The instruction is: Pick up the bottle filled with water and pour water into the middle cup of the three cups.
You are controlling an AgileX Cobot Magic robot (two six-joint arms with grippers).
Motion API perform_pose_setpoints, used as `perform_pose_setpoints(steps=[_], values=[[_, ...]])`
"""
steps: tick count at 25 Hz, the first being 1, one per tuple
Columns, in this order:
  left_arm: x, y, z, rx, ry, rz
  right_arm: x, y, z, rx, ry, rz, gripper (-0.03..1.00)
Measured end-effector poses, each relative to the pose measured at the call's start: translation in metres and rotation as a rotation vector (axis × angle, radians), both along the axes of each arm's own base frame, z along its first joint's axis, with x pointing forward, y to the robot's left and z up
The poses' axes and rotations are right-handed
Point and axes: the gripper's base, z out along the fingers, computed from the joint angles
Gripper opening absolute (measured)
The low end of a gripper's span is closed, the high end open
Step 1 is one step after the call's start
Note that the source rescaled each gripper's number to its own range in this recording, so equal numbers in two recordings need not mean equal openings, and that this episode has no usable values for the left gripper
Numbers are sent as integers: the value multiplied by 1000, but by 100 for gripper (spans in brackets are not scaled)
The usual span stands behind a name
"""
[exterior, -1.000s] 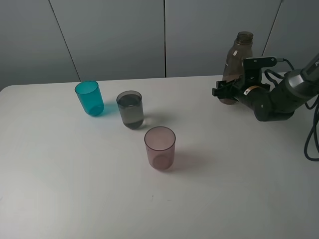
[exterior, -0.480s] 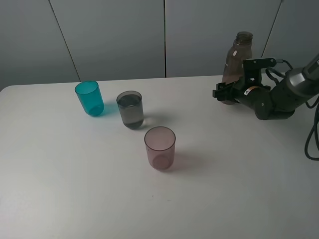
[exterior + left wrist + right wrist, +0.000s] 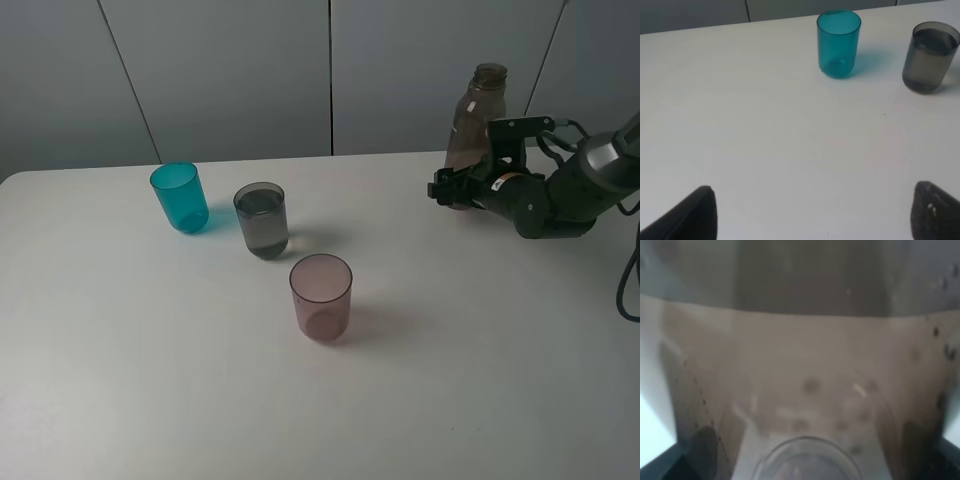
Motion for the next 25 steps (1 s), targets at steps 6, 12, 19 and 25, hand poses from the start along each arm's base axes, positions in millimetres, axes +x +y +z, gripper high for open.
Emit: perform_pose_setpoints(steps=[6, 12, 19, 25], values=[[0, 0, 0, 0, 0, 0, -13, -2, 3, -5, 26, 0, 54], [0, 0, 0, 0, 0, 0, -37, -5, 24, -10, 51, 4, 54], [0, 0, 0, 0, 0, 0, -70, -8, 62, -12, 224, 24, 54], [0, 0, 0, 0, 0, 0, -84, -17, 119, -33, 400, 40, 54]])
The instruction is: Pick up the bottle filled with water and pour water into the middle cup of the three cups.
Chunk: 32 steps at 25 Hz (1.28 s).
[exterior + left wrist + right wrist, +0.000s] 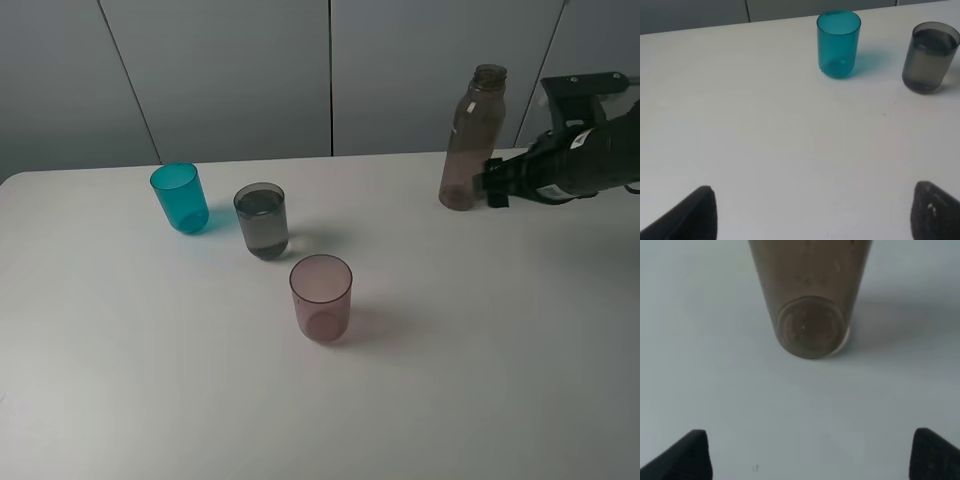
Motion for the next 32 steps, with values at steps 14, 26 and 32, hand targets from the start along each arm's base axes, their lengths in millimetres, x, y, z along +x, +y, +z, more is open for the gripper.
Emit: perform_pose_setpoints(steps=[14, 26, 32], values=[[0, 0, 0, 0, 0, 0, -62, -32, 111, -72, 206, -121, 54], [0, 0, 0, 0, 0, 0, -189, -52, 171, -87, 53, -255, 54], [0, 0, 0, 0, 0, 0, -248, -43, 154, -8, -130, -195, 54]])
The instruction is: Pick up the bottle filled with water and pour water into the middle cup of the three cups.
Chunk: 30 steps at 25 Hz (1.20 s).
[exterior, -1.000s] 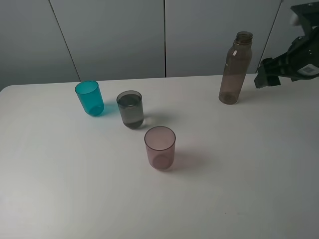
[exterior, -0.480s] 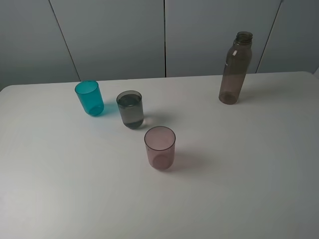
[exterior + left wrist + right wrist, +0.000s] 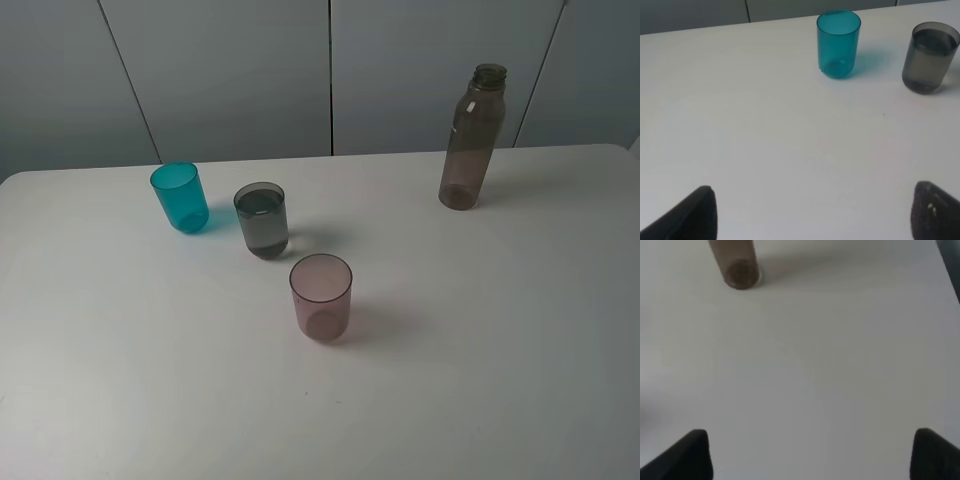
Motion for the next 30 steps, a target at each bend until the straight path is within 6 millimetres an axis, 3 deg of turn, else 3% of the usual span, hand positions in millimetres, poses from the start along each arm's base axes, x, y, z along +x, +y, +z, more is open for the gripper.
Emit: perform_pose_setpoints(steps=[5, 11, 20, 30], values=[[0, 0, 0, 0, 0, 0, -31, 4, -18, -4, -119, 15, 54], [0, 0, 0, 0, 0, 0, -49, 6, -36, -16, -200, 26, 54], [0, 0, 0, 2, 0, -1, -60, 9, -50, -1, -273, 49, 54], [0, 0, 0, 5, -1, -3, -61, 10, -50, 4, -274, 98, 54]])
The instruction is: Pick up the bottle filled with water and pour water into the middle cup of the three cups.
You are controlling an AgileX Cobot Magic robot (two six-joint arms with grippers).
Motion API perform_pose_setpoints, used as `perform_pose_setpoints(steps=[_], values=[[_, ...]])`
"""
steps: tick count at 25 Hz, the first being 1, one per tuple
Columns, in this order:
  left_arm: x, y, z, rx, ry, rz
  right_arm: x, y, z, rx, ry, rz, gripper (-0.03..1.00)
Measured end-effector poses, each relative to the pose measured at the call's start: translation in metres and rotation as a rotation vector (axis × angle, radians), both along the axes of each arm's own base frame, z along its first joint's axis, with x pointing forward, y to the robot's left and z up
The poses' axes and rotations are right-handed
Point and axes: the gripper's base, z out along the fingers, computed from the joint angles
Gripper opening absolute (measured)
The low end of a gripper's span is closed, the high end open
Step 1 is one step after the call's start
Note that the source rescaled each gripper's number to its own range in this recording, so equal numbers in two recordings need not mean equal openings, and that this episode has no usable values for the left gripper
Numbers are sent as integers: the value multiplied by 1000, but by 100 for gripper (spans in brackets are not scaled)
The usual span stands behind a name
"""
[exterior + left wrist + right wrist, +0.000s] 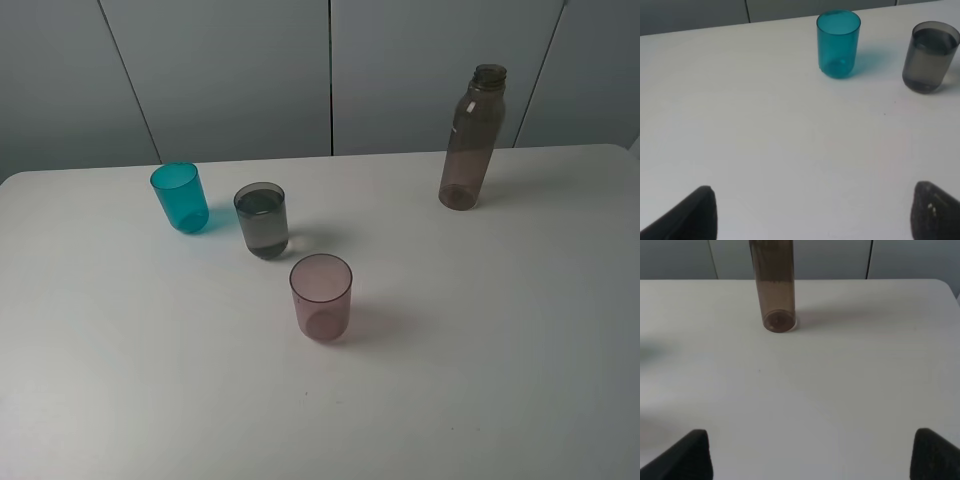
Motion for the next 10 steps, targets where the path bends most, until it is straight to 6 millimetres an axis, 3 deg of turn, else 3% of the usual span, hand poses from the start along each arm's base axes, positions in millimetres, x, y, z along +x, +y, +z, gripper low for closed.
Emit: perform_pose_setpoints(steps=[10], values=[[0, 0, 0, -2, 0, 1, 0, 0, 0, -3, 0, 2, 54]])
